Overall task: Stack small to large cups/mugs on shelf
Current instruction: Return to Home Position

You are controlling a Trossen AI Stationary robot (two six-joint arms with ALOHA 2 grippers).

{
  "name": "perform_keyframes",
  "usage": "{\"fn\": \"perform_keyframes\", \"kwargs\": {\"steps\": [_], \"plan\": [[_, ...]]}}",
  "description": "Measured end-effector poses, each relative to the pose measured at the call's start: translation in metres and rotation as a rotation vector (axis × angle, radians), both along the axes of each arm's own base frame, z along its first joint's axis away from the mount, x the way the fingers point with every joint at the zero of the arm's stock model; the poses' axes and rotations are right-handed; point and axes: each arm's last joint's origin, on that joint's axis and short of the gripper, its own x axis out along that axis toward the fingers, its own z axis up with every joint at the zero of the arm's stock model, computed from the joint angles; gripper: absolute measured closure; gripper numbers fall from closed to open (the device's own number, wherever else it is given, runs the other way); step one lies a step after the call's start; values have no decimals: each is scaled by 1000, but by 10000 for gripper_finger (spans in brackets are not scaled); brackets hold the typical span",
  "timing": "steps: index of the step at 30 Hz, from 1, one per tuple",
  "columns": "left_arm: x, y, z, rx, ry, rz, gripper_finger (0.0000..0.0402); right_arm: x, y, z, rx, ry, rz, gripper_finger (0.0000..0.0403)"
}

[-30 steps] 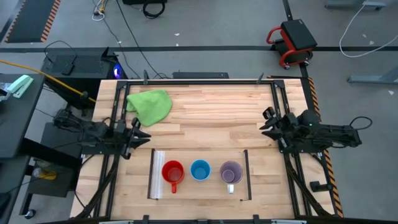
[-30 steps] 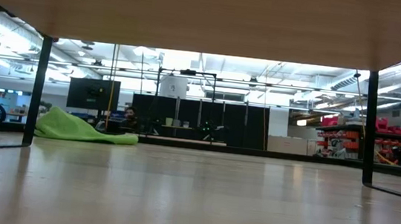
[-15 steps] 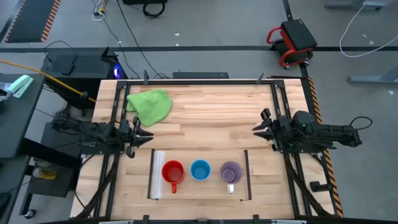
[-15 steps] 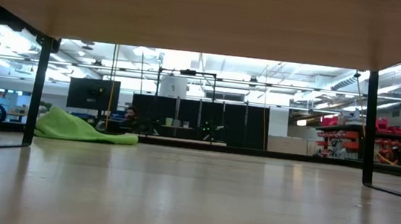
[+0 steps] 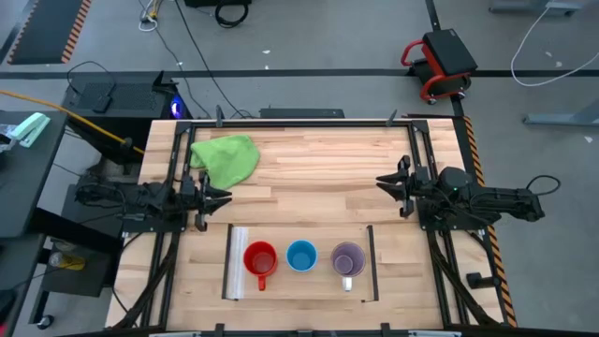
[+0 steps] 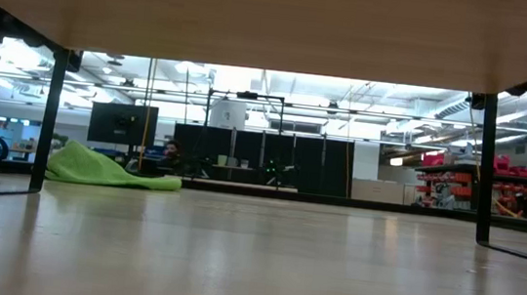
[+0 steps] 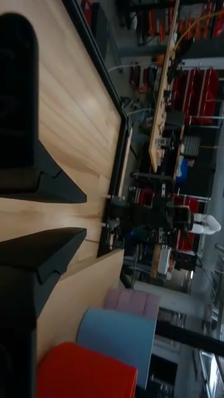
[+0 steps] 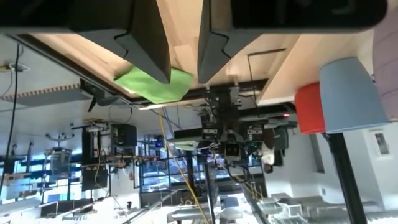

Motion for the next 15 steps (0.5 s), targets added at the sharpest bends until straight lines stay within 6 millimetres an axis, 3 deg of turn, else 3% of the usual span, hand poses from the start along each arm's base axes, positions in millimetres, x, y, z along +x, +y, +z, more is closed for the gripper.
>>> {"fn": "perform_keyframes", "kwargs": {"steps": [9,15], "plan": [[0,4,0,12,4,38,312,0,0,-1,-49,13,-11,314],[1,4,0,49,11,46,314,1,0,-11,-33,123,-9,314]]}}
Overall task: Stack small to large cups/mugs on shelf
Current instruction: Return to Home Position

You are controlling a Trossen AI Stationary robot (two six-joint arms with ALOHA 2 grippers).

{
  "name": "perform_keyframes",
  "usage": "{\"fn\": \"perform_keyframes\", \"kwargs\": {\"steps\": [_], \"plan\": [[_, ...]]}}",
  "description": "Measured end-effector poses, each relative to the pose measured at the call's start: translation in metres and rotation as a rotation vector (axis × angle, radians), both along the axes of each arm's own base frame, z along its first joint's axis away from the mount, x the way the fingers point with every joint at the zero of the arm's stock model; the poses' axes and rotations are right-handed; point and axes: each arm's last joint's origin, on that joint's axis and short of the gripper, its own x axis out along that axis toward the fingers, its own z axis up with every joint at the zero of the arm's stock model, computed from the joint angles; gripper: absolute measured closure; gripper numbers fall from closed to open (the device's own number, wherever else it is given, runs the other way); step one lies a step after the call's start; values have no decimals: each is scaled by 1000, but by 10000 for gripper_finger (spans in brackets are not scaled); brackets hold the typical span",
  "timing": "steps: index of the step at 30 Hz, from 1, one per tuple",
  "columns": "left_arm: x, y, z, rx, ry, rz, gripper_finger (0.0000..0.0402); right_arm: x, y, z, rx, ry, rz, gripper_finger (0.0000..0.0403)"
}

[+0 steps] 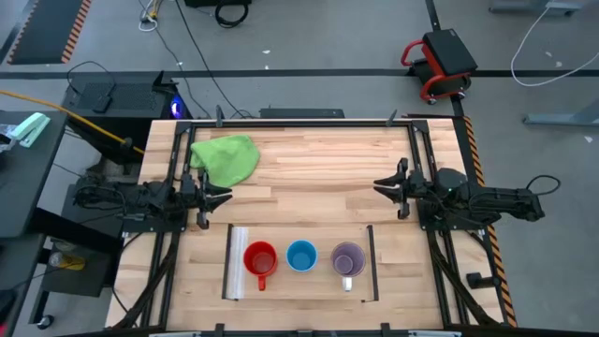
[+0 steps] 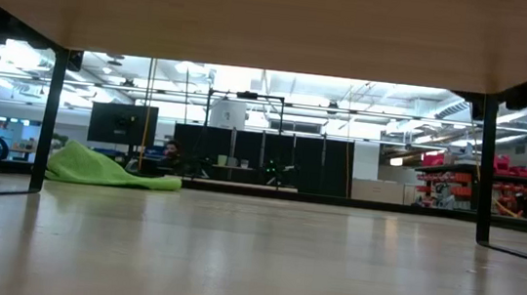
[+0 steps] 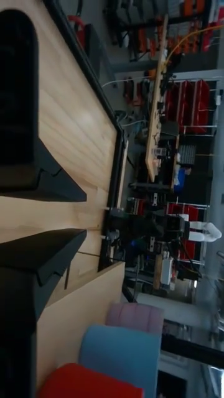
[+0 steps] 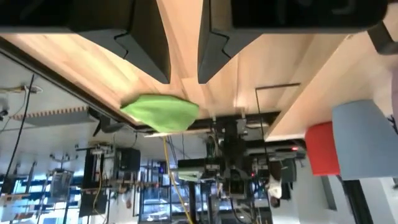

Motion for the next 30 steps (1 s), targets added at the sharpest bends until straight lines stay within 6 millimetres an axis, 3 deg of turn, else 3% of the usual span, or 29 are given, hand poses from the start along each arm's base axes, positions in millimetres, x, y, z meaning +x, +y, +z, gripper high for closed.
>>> {"fn": "perform_keyframes", "kwargs": {"steps": [30], "plan": [[0,0,3,-5,-34,3,310,0,0,-1,36,1,0,314]]}}
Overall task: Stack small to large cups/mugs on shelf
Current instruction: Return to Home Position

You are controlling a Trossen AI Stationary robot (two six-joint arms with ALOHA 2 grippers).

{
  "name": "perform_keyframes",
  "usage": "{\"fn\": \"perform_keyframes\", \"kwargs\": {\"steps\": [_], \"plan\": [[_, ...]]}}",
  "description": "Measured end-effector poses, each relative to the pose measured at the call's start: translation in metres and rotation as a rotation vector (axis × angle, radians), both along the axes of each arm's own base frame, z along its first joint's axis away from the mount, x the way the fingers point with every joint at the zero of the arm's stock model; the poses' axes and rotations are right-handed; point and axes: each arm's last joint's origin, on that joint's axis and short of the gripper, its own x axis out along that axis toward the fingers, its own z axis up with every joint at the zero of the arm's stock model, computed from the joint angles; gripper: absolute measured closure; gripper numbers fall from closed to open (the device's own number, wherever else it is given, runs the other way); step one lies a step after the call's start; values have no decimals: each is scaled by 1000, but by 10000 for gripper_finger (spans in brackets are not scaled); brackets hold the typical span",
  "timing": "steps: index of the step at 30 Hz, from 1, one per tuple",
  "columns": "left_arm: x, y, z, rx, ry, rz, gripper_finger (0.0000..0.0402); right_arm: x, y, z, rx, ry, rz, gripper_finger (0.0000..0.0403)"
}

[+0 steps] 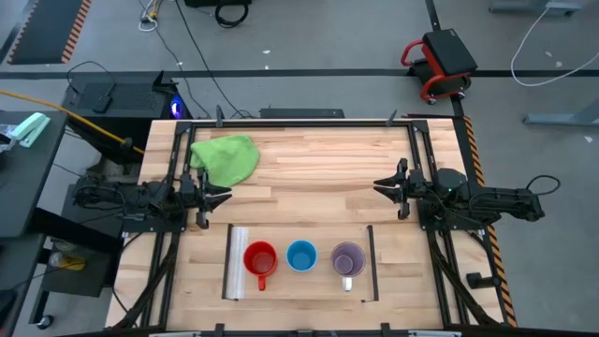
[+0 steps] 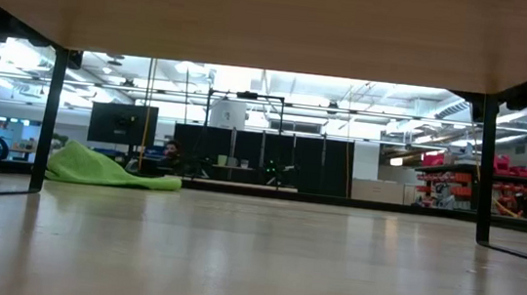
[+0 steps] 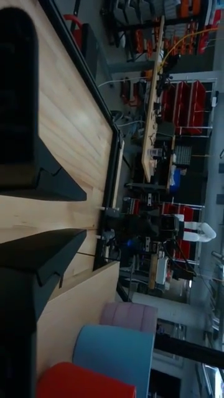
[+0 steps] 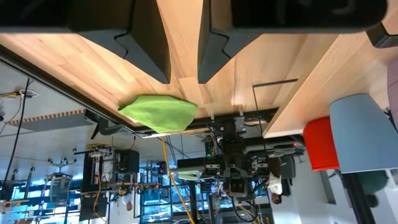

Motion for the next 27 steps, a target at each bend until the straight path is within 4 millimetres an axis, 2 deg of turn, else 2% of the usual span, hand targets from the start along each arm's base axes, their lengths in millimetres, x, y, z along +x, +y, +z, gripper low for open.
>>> {"fn": "perform_keyframes", "kwargs": {"steps": [9,27], "plan": [[0,0,0,0,-2,-3,321,0,0,0,0,0,0,314],[0,0,0,-1,-2,-3,317,0,0,0,0,0,0,314]]}}
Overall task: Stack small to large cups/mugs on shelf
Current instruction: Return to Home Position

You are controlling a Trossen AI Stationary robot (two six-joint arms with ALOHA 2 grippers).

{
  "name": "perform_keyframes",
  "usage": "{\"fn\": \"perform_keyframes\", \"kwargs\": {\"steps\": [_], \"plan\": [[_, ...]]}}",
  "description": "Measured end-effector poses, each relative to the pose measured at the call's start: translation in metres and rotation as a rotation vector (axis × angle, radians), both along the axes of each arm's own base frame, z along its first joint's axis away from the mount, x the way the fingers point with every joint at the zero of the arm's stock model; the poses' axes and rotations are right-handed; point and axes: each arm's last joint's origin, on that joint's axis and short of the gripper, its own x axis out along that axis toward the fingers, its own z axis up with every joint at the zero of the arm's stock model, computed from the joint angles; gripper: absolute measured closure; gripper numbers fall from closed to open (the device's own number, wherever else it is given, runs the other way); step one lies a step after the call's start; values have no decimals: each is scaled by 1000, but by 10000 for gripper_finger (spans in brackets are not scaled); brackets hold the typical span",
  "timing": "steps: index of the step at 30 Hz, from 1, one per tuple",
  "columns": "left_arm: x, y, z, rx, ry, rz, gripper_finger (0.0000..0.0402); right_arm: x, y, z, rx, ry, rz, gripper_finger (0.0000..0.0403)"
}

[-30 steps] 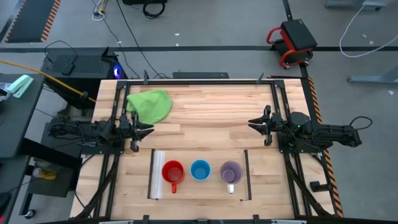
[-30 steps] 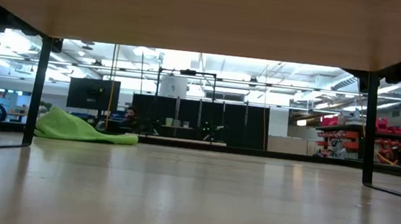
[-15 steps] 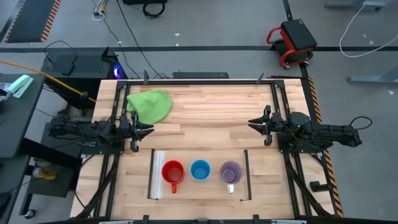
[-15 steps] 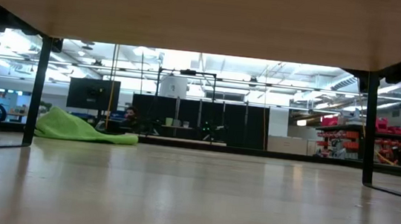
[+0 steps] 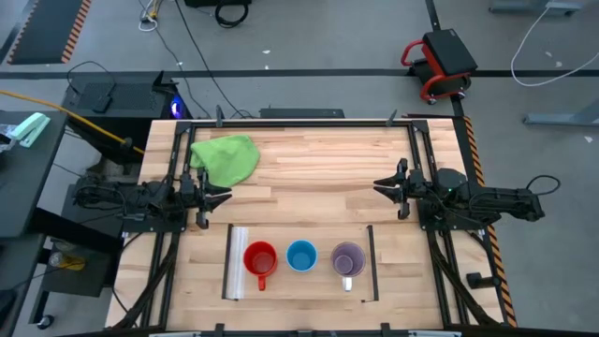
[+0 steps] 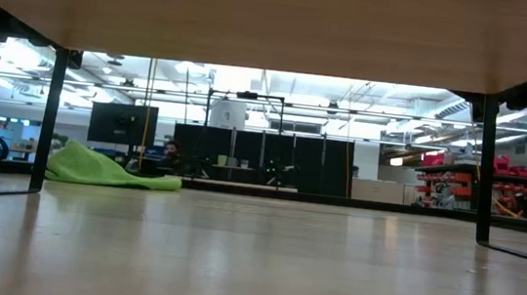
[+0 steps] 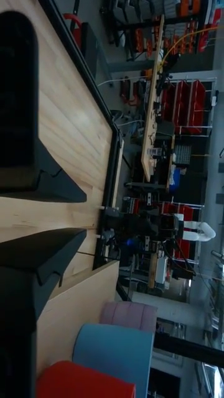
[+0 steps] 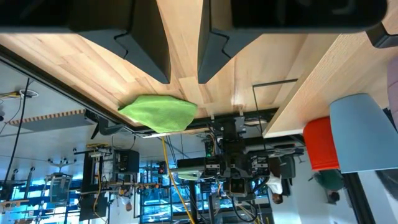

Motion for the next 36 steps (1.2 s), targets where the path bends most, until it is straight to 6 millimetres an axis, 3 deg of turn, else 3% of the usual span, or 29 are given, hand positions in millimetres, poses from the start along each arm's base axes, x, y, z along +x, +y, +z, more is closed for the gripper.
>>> {"fn": "perform_keyframes", "kwargs": {"steps": [36], "plan": [[0,0,0,0,-1,0,313,0,0,0,0,0,0,314]]}}
